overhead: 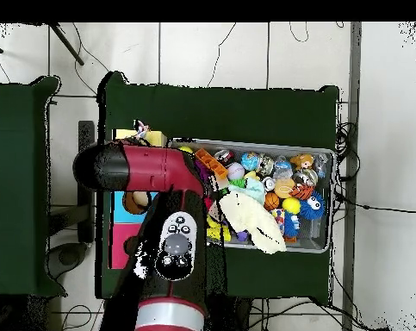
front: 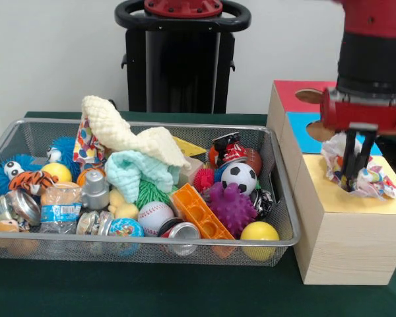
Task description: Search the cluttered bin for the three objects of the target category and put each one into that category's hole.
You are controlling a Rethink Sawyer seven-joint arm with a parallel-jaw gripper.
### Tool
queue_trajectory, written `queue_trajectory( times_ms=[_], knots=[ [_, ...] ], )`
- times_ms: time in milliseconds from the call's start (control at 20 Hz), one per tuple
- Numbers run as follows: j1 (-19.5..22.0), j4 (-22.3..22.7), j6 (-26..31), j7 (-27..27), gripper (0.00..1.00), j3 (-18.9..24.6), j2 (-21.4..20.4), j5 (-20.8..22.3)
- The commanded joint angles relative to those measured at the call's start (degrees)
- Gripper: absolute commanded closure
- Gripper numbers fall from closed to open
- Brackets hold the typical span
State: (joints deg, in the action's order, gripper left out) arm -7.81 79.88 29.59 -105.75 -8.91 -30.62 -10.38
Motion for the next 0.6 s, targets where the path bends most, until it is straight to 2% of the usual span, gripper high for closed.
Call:
queue_trajectory(
  times_ms=[50, 400, 600],
  knots=[
    [4.23, 6.4, 4.55, -0.18, 1.0, 4.54, -9.96, 1.4],
    [4.3, 6.43, 0.96, -1.97, 1.0, 5.19, -8.57, 2.48],
    [3.77, 5.84, 1.42, -2.13, 1.0, 5.05, -7.92, 3.12]
  ],
)
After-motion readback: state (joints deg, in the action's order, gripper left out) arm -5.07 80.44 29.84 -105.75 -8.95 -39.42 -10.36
